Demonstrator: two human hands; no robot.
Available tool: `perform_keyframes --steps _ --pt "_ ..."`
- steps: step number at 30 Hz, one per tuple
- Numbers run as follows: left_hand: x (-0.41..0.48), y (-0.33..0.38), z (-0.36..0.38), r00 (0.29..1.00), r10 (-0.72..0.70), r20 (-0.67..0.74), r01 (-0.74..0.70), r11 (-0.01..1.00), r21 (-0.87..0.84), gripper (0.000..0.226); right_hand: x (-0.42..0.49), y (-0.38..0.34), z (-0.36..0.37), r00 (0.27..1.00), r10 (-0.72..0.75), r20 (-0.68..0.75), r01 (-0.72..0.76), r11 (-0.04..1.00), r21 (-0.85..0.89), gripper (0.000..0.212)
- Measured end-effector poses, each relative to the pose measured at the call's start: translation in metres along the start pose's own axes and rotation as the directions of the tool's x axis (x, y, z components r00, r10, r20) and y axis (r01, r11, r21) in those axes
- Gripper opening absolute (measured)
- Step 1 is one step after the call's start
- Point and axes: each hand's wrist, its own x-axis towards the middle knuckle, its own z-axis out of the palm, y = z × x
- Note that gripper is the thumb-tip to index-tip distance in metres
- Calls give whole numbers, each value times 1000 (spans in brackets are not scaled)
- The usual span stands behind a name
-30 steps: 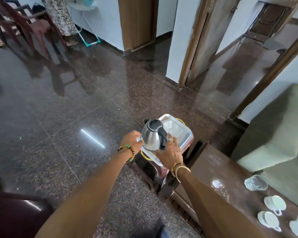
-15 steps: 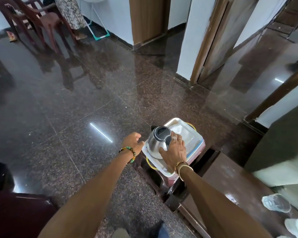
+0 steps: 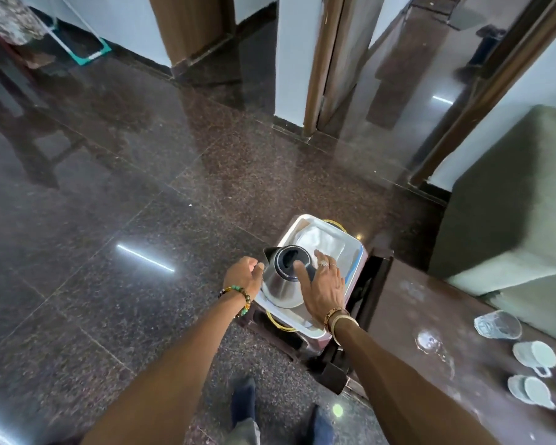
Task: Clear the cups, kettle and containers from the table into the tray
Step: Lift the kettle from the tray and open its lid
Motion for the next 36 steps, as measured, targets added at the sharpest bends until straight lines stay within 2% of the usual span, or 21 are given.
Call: perform_keyframes --steps 4,7,10,13,15,18,21,26,29,31,34,36 --pt "23 3 -4 998 54 24 -56 996 75 39 8 6 8 982 159 -102 -148 983 107 73" --pt "40 -5 9 997 68 26 -69 997 34 42 13 18 14 963 258 -73 -244 955 167 82" --pt "53 -25 34 998 68 5 -68 998 -9 40 15 36 20 962 272 -17 -266 950 162 92" --pt "67 -42 61 998 47 -34 -52 986 -157 35 22 55 30 966 258 17 -258 955 143 91" --pt "75 -47 76 998 54 -25 -59 968 -243 35 29 68 34 964 266 22 -266 951 156 76" --pt "79 -55 95 998 32 -48 -47 932 -359 53 37 85 43 967 255 30 -256 954 154 41" --pt "81 -59 112 996 -33 -81 -13 863 -505 58 42 103 54 969 245 18 -244 950 196 33" --pt "100 -55 128 980 -185 -73 84 717 -692 41 48 120 67 981 187 43 -192 934 302 17" --pt "114 -50 134 970 -243 2 133 527 -839 49 55 124 68 990 137 32 -140 944 299 17" --pt "117 -49 140 969 -245 22 132 444 -886 51 57 125 69 992 120 41 -127 949 288 21" --pt "119 -54 146 961 -262 88 187 384 -904 49 56 123 71 991 124 49 -133 935 330 27" --pt "118 -56 145 965 -247 89 186 402 -897 43 53 120 71 993 114 37 -120 921 370 28"
